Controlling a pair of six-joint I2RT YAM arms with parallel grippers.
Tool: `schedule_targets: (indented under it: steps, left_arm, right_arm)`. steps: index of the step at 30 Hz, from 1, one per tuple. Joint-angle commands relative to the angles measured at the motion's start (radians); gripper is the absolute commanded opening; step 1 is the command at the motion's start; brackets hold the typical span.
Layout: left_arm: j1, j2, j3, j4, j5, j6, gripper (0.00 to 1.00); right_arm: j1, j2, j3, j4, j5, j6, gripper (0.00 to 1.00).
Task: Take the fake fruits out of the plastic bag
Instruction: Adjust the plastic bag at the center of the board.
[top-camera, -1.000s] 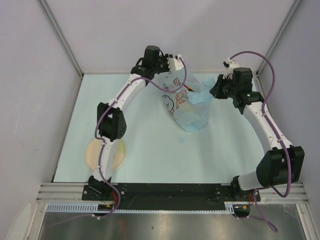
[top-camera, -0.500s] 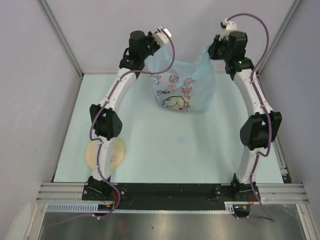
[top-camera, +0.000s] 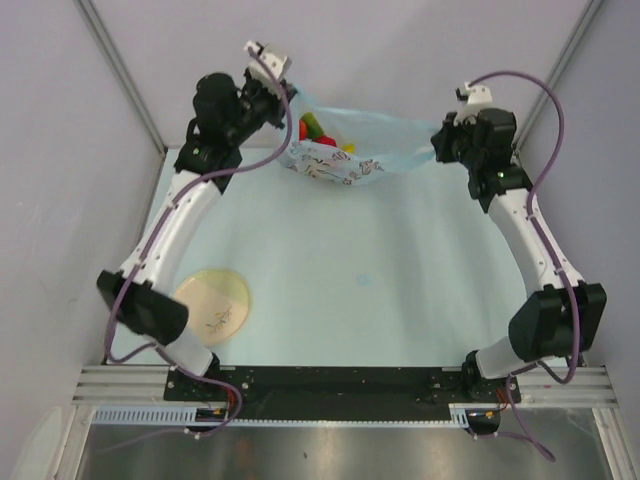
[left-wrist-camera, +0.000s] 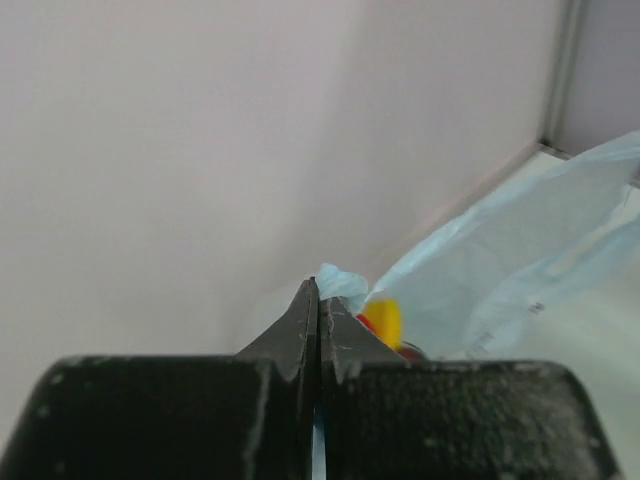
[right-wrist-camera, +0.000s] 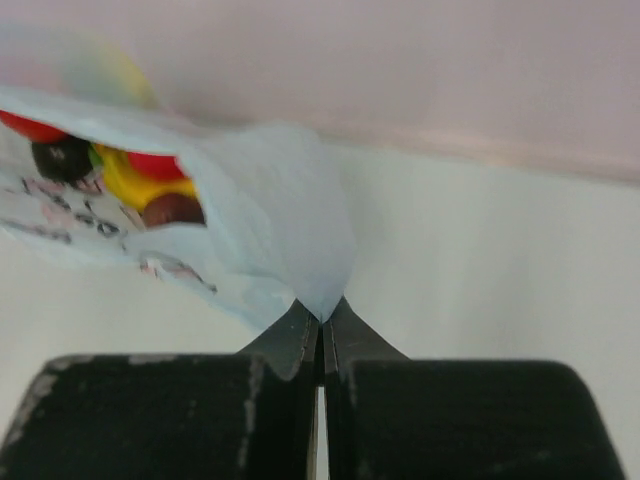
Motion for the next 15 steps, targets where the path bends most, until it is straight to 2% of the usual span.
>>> schedule_targets:
  steps: [1,2,4,6,7,10,11,15]
  left_arm:
    - [-0.046,-0.229,-0.421,-0.059,0.108,-0.146,0.00]
    - [-0.057,-0.259,-0.494,-0.055,0.108,-0.151,0.00]
    - [-0.081,-0.323,-0.665,-0.066,0.106,-0.172,0.00]
    - [-0.089,-0.346,-0.741,-0.083,0.106,-0.215,0.00]
    - [-0.089,-0.355,-0.790,-0.083,0.102,-0.233,0.00]
    - [-0.089,-0.382,-0.805,-0.078,0.065,-0.301,0.00]
    - [-0.089,-0.386,-0.794,-0.088,0.059,-0.307,0.00]
    - [-0.087,-0.388,-0.731,-0.117,0.017,-0.326,0.00]
  right_arm:
    - [-0.013,-0.143,-0.217,-0.038,0.028,-0.027,0.00]
    - [-0.015,-0.165,-0.311,-0.038,0.034,-0.050,0.00]
    - [-0.016,-0.200,-0.366,-0.041,0.030,-0.051,0.01]
    - [-0.016,-0.214,-0.384,-0.053,-0.002,-0.050,0.11]
    - [-0.015,-0.228,-0.383,-0.047,-0.018,-0.053,0.32]
    - [0.034,-0.262,-0.322,-0.046,-0.041,-0.100,0.61]
    - [0.051,-0.268,-0.300,-0.053,-0.052,-0.117,0.66]
    - [0.158,-0.292,-0.228,-0.029,-0.070,-0.145,0.67]
